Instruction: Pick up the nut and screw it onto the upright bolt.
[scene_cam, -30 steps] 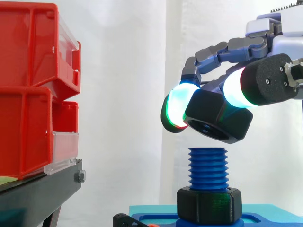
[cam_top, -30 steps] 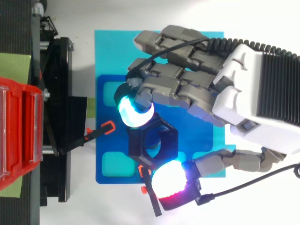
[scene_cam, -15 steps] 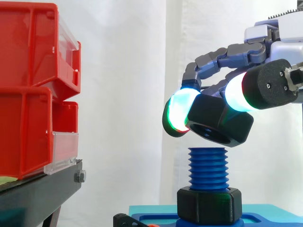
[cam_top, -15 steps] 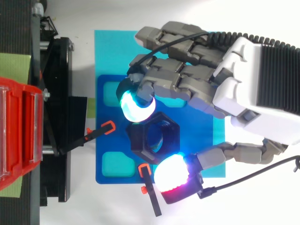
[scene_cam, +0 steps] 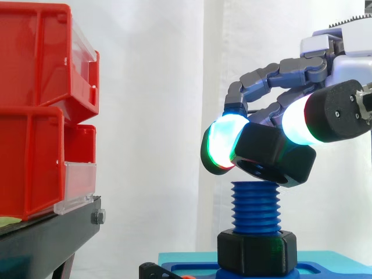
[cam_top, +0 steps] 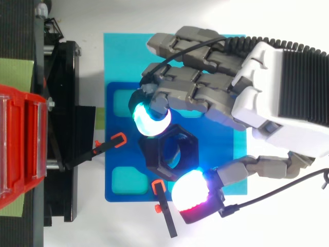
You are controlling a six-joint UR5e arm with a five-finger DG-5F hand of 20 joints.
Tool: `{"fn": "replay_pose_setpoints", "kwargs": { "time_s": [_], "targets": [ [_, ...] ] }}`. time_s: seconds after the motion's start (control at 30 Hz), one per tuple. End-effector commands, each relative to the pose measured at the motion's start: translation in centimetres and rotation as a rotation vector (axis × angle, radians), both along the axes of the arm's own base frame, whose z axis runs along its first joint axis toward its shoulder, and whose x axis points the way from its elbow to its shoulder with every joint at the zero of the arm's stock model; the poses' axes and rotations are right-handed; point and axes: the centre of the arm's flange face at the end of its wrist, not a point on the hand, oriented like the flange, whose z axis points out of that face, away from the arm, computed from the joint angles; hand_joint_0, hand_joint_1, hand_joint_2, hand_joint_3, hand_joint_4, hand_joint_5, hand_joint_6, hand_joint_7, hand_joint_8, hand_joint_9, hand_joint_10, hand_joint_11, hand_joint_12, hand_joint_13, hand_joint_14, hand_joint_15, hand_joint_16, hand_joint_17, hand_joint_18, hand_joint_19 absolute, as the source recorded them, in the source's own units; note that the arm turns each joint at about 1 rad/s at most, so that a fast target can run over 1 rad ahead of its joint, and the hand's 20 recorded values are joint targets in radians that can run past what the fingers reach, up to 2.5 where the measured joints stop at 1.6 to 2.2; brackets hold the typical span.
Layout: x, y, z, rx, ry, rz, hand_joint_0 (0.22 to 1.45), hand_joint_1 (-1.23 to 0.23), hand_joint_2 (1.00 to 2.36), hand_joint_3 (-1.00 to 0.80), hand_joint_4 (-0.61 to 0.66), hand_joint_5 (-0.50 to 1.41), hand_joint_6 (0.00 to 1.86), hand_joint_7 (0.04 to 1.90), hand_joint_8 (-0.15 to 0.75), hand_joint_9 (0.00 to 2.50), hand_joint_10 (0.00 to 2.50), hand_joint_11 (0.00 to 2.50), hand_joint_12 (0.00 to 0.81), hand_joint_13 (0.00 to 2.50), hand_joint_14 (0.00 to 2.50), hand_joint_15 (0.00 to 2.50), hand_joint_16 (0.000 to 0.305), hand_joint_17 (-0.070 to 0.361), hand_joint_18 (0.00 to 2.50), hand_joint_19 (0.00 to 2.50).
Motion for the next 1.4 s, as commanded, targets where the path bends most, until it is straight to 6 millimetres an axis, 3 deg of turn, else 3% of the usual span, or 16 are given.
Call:
{"fn": "replay_pose_setpoints", "kwargs": {
  "time_s": [0.0, 1.37],
  "targets": [
    [-0.01, -0.26, -0.04, -0.003, 0.002, -0.002, 0.58, -0.67, 1.0, -0.5, 0.18, -0.12, 0.5, 1.15, 0.249, 0.57, 0.0, 0.14, 0.338, 0.28, 0.0, 0.0, 0.05, 0.113, 0.25, 0.11],
    [0.07, -0.63, 0.06, -0.044, 0.0, -0.015, 0.58, -0.67, 1.0, -0.5, 0.18, -0.12, 0.5, 1.15, 0.252, 0.57, 0.0, 0.14, 0.339, 0.29, 0.0, 0.0, 0.05, 0.113, 0.26, 0.11]
  ]
}}
